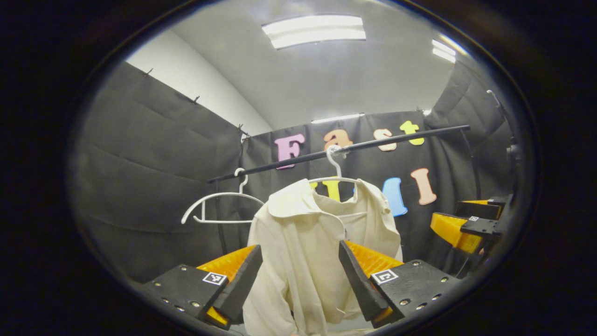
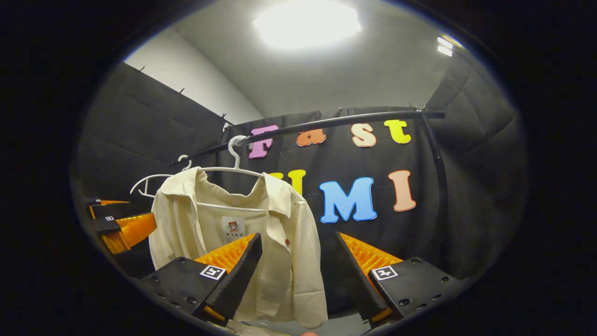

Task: Grasp the clothes on the hanger with both hands and then place them into the laundry hamper below.

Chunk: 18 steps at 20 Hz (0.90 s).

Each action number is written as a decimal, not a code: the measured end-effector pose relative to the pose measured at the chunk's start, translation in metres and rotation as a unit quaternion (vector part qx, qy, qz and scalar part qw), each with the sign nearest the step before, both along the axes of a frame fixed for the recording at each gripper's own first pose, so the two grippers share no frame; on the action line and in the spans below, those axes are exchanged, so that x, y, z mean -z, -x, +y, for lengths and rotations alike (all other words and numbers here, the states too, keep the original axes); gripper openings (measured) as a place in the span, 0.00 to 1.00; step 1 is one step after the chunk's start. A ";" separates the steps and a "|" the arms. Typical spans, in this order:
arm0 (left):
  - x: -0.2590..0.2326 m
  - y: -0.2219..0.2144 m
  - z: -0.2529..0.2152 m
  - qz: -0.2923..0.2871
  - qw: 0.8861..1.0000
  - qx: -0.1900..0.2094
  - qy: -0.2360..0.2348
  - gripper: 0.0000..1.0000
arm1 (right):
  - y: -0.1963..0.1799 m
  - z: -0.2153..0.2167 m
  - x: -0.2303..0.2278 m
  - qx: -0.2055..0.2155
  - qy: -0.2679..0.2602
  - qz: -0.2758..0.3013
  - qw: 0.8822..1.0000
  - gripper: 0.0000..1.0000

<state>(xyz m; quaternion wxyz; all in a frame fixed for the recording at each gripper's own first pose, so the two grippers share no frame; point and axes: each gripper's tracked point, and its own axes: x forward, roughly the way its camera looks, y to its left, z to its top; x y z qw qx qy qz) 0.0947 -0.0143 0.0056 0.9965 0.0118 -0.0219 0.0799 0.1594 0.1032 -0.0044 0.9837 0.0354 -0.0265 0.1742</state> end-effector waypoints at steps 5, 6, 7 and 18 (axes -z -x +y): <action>0.007 -0.026 -0.015 0.003 1.000 -0.012 0.001 0.96 | -0.033 0.012 0.003 -0.031 -0.012 -0.001 0.999 0.98; 0.010 -0.032 -0.017 0.005 1.000 -0.014 0.001 0.96 | -0.038 0.015 0.005 -0.036 -0.014 -0.002 0.999 0.98; 0.014 -0.039 -0.019 0.009 1.000 -0.015 0.001 0.96 | -0.043 0.018 0.006 -0.043 -0.016 -0.003 0.999 0.98; 0.028 -0.098 -0.025 0.018 0.998 -0.053 -0.014 0.96 | -0.100 0.071 0.015 -0.100 -0.026 -0.004 0.995 0.97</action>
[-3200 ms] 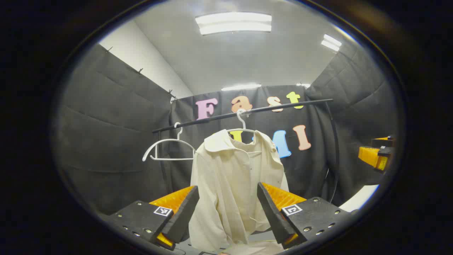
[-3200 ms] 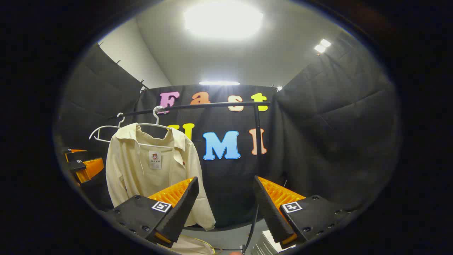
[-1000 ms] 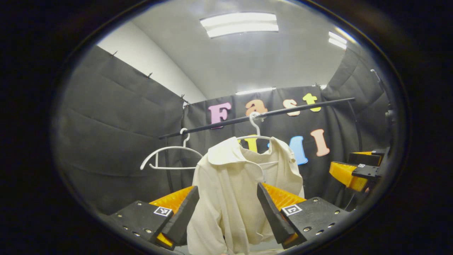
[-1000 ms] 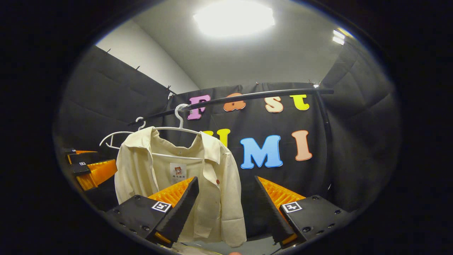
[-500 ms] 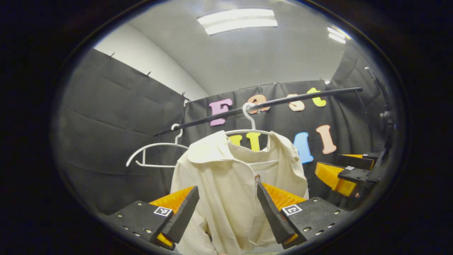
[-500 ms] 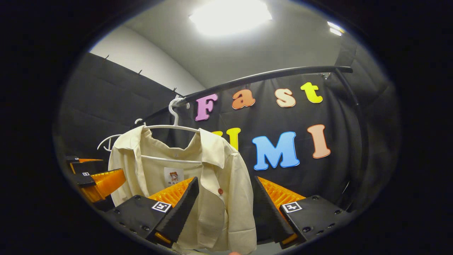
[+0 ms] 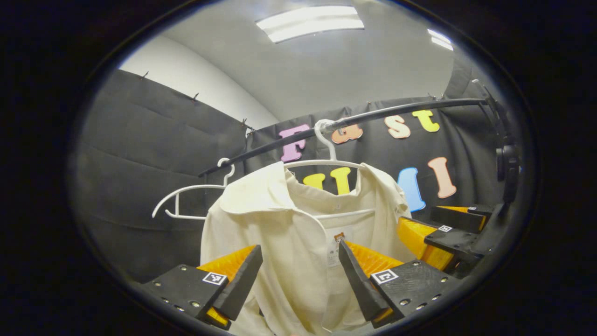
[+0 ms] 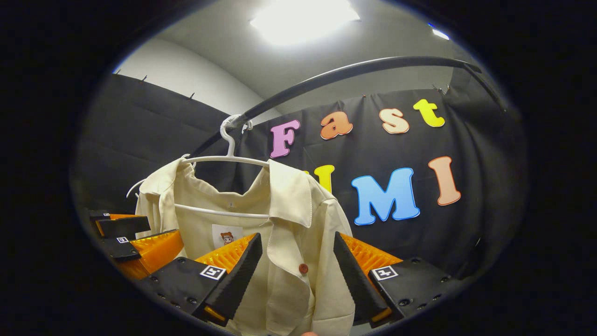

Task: Grasp the clothes on the hanger with both hands and then place them into the laundry hamper below.

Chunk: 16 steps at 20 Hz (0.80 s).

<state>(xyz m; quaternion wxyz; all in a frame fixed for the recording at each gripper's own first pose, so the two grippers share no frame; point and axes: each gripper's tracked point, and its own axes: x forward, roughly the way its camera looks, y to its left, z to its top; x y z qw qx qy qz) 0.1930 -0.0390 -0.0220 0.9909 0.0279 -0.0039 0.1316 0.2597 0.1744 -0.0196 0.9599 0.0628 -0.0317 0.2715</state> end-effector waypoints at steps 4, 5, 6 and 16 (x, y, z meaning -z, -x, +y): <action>0.004 -0.016 0.005 0.005 1.000 -0.016 -0.001 0.96 | -0.012 0.021 0.006 -0.024 0.000 0.007 1.000 0.98; 0.006 -0.020 0.007 0.006 1.000 -0.019 -0.003 0.96 | -0.016 0.025 0.008 -0.028 0.001 0.009 1.000 0.98; 0.007 -0.022 0.009 0.008 1.000 -0.023 -0.005 0.97 | -0.019 0.031 0.010 -0.032 0.001 0.014 0.999 0.98; 0.014 -0.045 0.040 0.027 0.995 -0.084 -0.040 0.84 | -0.052 0.055 0.033 -0.034 -0.009 0.081 0.996 0.92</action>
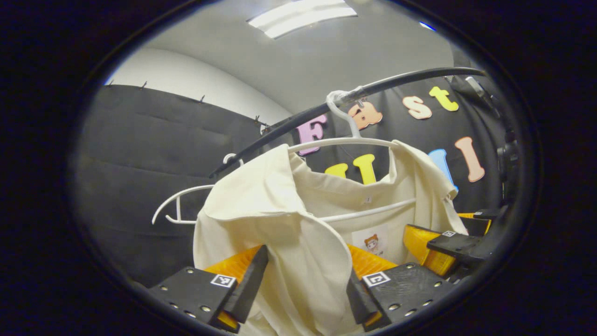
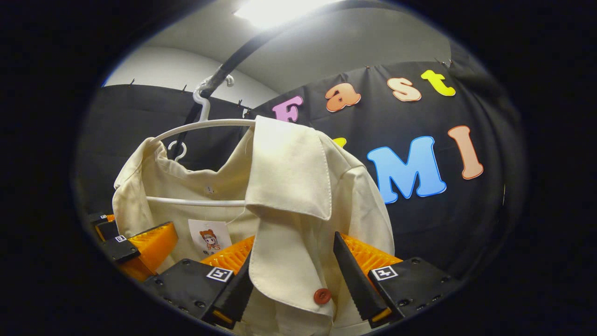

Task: Grasp the clothes on the hanger with both hands and then place them into the laundry hamper below.

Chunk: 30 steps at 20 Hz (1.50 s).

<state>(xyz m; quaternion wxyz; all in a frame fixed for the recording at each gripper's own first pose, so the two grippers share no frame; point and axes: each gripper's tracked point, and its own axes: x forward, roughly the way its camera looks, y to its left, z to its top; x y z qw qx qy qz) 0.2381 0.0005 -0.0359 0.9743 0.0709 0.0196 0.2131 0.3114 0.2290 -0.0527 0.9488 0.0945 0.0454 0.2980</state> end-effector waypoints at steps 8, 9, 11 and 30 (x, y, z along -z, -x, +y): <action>0.004 0.007 0.013 0.014 1.000 -0.019 0.001 0.10 | -0.007 0.014 0.007 0.009 0.008 0.029 1.000 0.34; -0.001 0.009 0.014 0.012 1.000 -0.026 -0.002 0.10 | -0.008 0.003 0.007 0.027 0.023 0.029 0.999 0.42; 0.000 0.014 0.018 0.010 1.000 -0.029 -0.004 0.04 | -0.018 -0.010 0.007 0.056 0.026 0.027 0.998 0.09; -0.085 0.075 0.068 -0.043 0.993 -0.074 -0.085 0.02 | -0.053 -0.120 -0.079 0.215 0.032 -0.122 0.969 0.06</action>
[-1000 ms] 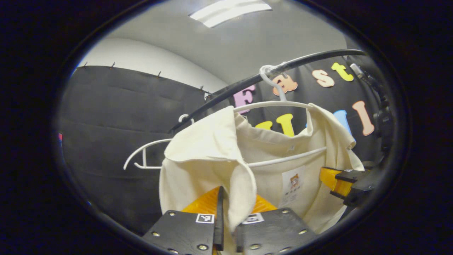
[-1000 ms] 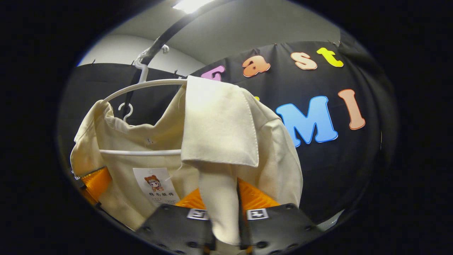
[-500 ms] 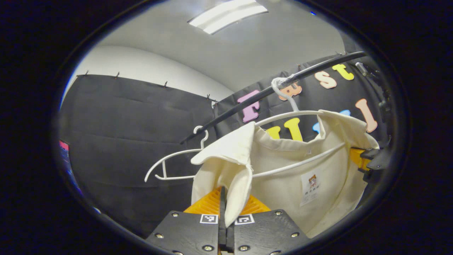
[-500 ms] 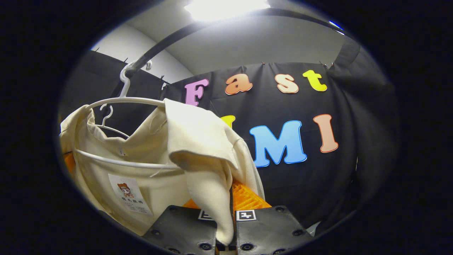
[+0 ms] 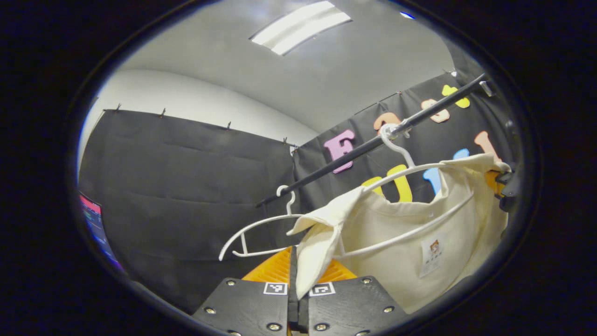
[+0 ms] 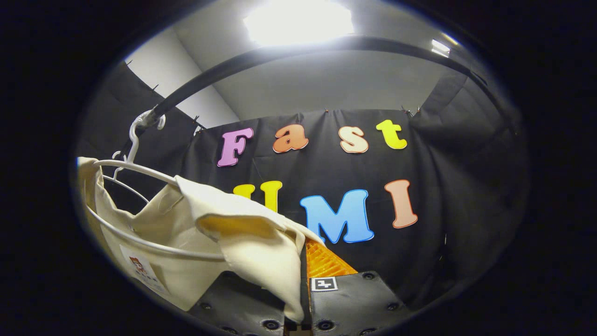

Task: Grasp the clothes on the hanger with both hands and then place them into the laundry hamper below.

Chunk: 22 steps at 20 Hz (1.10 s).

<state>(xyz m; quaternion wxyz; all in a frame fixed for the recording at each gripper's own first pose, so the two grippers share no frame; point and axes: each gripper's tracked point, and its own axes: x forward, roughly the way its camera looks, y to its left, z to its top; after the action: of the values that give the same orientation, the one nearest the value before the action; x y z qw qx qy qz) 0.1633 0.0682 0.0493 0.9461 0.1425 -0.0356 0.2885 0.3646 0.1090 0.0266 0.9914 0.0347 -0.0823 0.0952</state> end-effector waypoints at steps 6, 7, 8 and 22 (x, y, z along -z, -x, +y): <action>-0.027 -0.003 0.023 -0.024 0.999 -0.010 -0.031 0.02 | -0.011 -0.021 -0.012 0.018 -0.011 -0.016 1.000 0.05; -0.029 -0.004 0.028 -0.026 0.999 -0.010 -0.029 0.02 | -0.012 -0.022 -0.015 0.016 -0.016 -0.017 1.000 0.05; -0.030 -0.004 0.031 -0.028 0.999 -0.006 -0.027 0.02 | -0.017 -0.023 -0.016 0.015 -0.020 -0.018 1.000 0.05; -0.002 -0.053 0.077 -0.017 0.995 0.079 0.051 0.02 | -0.087 0.016 0.036 -0.084 -0.121 0.089 0.985 0.05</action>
<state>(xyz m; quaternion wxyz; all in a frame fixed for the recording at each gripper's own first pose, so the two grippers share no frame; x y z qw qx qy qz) 0.2168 0.1454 0.0513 0.9712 0.0857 -0.0485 0.2170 0.4515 0.1254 -0.0095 0.9717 0.1700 -0.0012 0.1638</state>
